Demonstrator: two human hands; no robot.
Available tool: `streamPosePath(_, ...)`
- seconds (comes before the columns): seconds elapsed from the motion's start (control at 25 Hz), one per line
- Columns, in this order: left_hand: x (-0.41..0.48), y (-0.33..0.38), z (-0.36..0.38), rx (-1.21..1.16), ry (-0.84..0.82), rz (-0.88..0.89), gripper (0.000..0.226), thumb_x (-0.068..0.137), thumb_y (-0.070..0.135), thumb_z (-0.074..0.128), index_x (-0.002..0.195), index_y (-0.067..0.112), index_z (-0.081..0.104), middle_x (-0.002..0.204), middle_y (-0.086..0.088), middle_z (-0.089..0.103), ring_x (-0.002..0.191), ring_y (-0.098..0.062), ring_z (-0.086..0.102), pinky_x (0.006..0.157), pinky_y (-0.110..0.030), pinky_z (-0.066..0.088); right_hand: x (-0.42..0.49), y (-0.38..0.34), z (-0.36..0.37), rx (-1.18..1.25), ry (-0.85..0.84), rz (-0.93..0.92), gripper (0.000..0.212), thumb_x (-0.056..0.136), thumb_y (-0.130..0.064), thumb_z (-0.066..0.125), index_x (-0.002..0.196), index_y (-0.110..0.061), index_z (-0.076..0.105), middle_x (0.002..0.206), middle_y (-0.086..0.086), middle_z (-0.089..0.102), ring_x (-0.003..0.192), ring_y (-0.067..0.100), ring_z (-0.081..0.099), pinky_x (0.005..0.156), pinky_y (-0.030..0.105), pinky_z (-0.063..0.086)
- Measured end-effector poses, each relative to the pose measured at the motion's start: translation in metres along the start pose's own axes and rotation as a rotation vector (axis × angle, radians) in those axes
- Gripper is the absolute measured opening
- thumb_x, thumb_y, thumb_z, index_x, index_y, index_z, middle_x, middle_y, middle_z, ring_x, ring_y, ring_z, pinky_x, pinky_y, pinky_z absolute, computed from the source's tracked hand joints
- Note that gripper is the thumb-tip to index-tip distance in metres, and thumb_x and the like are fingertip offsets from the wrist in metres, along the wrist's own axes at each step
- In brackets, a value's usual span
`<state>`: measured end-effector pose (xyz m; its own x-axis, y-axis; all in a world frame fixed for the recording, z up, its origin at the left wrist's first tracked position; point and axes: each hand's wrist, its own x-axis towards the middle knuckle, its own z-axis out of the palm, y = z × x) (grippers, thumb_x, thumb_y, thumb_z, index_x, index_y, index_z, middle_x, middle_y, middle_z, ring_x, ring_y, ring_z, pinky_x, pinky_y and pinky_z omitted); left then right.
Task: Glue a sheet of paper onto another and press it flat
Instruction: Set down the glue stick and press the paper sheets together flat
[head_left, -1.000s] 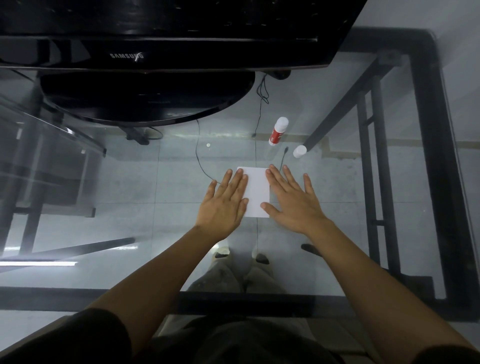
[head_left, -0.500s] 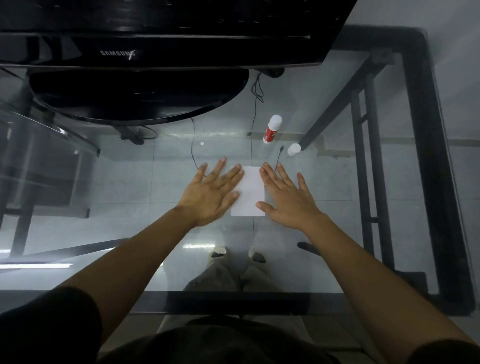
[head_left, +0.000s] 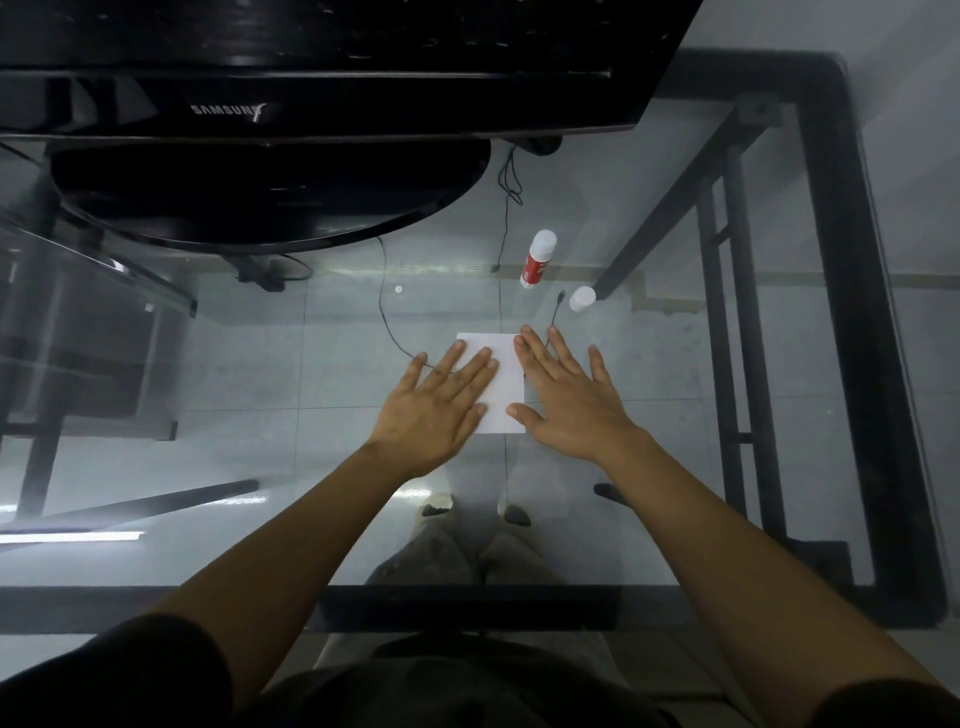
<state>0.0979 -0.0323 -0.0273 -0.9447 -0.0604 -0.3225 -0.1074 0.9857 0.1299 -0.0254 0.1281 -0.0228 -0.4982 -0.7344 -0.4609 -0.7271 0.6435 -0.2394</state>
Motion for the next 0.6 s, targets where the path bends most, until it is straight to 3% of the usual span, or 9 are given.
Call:
streamPosePath(0.12, 0.006, -0.01, -0.004, 0.001, 0.024, -0.143, 0.057, 0.094, 0.046, 0.002, 0.142, 0.022, -0.016, 0.157, 0.001, -0.006, 0.138, -0.019, -0.02, 0.109, -0.04, -0.011, 0.001, -0.001, 0.0, -0.017, 0.001, 0.002, 0.078, 0.091, -0.058, 0.029, 0.143, -0.026, -0.018, 0.155, -0.008, -0.02, 0.141, 0.017, -0.023, 0.109, 0.049, -0.014)
streamPosePath(0.24, 0.003, -0.001, 0.003, 0.016, 0.022, -0.193, 0.059, 0.094, 0.044, 0.001, 0.144, 0.017, -0.013, 0.158, -0.003, -0.005, 0.143, -0.022, -0.01, 0.109, -0.038, -0.008, 0.0, -0.005, 0.002, -0.049, 0.024, 0.014, 0.077, 0.091, -0.057, 0.027, 0.143, -0.023, -0.018, 0.156, -0.005, -0.02, 0.141, 0.019, -0.022, 0.109, 0.05, -0.014)
streamPosePath(0.4, 0.006, 0.0, 0.001, -0.019, -0.002, -0.206, 0.058, 0.097, 0.042, 0.006, 0.144, 0.015, -0.015, 0.157, -0.005, -0.011, 0.142, -0.022, -0.012, 0.11, -0.036, -0.008, -0.003, -0.009, 0.004, -0.063, 0.052, 0.029, 0.076, 0.092, -0.054, 0.024, 0.143, -0.019, -0.019, 0.156, 0.0, -0.021, 0.141, 0.021, -0.021, 0.109, 0.049, -0.014)
streamPosePath(0.52, 0.003, -0.001, -0.006, -0.157, -0.012, -0.175, 0.061, 0.094, 0.046, 0.003, 0.144, 0.015, -0.014, 0.156, -0.005, -0.013, 0.142, -0.02, -0.013, 0.111, -0.035, -0.007, -0.008, -0.006, 0.003, -0.012, 0.107, 0.003, 0.071, 0.093, -0.052, 0.017, 0.142, -0.018, -0.021, 0.155, 0.0, -0.021, 0.141, 0.017, -0.02, 0.11, 0.045, -0.014)
streamPosePath(0.6, 0.003, 0.0, -0.015, -0.347, 0.095, -0.175, 0.063, 0.093, 0.047, 0.004, 0.146, 0.014, -0.006, 0.157, -0.006, -0.005, 0.143, -0.017, -0.007, 0.113, -0.034, -0.002, -0.012, -0.002, 0.004, 0.051, 0.171, 0.031, 0.066, 0.092, -0.052, 0.011, 0.14, -0.021, -0.022, 0.152, -0.004, -0.022, 0.139, 0.013, -0.021, 0.11, 0.039, -0.015)
